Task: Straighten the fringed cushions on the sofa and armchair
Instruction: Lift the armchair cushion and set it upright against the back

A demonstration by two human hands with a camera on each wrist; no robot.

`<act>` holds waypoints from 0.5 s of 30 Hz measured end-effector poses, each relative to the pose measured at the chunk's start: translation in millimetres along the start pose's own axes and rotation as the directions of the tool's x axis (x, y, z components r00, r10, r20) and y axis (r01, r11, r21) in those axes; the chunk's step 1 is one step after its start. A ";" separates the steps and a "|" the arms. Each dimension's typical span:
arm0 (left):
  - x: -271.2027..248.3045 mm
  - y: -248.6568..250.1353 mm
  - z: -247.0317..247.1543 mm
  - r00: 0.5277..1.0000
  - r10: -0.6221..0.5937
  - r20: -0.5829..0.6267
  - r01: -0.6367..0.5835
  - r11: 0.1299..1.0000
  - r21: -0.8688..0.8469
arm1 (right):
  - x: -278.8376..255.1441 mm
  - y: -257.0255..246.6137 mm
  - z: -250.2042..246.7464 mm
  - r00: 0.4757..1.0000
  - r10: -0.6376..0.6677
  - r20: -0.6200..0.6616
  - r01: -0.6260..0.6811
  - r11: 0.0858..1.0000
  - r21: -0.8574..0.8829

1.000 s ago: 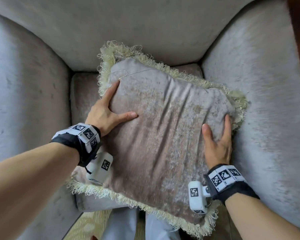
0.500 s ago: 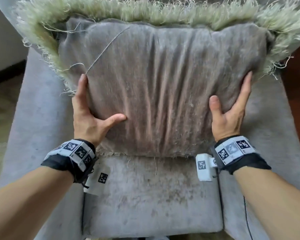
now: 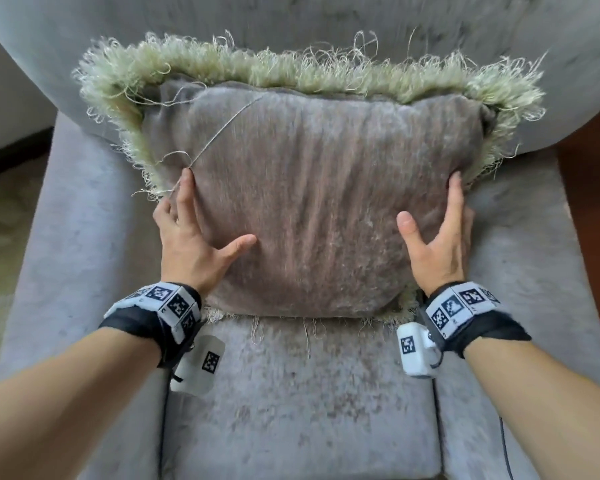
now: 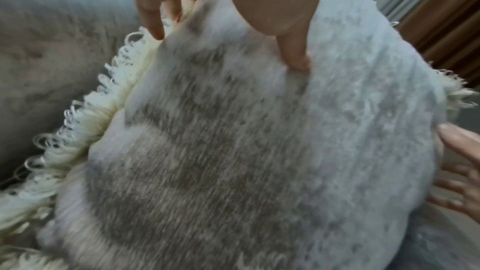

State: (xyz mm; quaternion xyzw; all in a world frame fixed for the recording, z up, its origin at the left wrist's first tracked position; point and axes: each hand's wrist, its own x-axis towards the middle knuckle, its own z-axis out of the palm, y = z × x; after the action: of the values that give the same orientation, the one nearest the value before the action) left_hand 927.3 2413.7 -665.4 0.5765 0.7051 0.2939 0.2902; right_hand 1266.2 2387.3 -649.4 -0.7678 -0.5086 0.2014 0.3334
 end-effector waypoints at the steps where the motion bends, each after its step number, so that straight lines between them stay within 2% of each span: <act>1: -0.9 7.2 -6.0 1.000 -0.012 0.004 0.012 0.997 0.071 | -2.4 -8.5 -7.5 0.998 0.048 0.035 -0.047 0.998 -0.033; 5: -6.4 52.9 -40.5 0.999 -0.036 0.004 0.032 0.934 0.355 | -8.1 -44.2 -41.0 0.987 0.111 0.114 -0.092 0.984 -0.155; 8: -8.8 92.3 -71.4 0.988 -0.001 0.155 -0.061 0.917 0.394 | -13.8 -72.8 -67.7 0.963 0.124 0.239 -0.050 0.955 -0.293; 10: -11.7 118.8 -92.6 0.933 0.035 0.358 -0.175 0.913 0.368 | -20.4 -96.4 -87.0 0.917 0.150 0.369 -0.002 0.928 -0.372; 12: -19.0 146.6 -113.8 0.844 0.043 0.534 -0.285 0.880 0.379 | -31.3 -121.3 -107.6 0.865 0.165 0.473 0.069 0.896 -0.439; 15: -33.8 177.3 -140.1 0.781 0.102 0.616 -0.453 0.773 0.445 | -49.7 -156.3 -133.3 0.826 0.162 0.541 0.168 0.844 -0.510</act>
State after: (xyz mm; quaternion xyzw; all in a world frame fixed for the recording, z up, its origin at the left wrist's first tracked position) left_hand 942.1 2398.1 -437.9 0.7980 0.5448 -0.0716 0.2475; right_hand 1231.6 2341.6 -446.0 -0.7343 -0.6208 0.2680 -0.0600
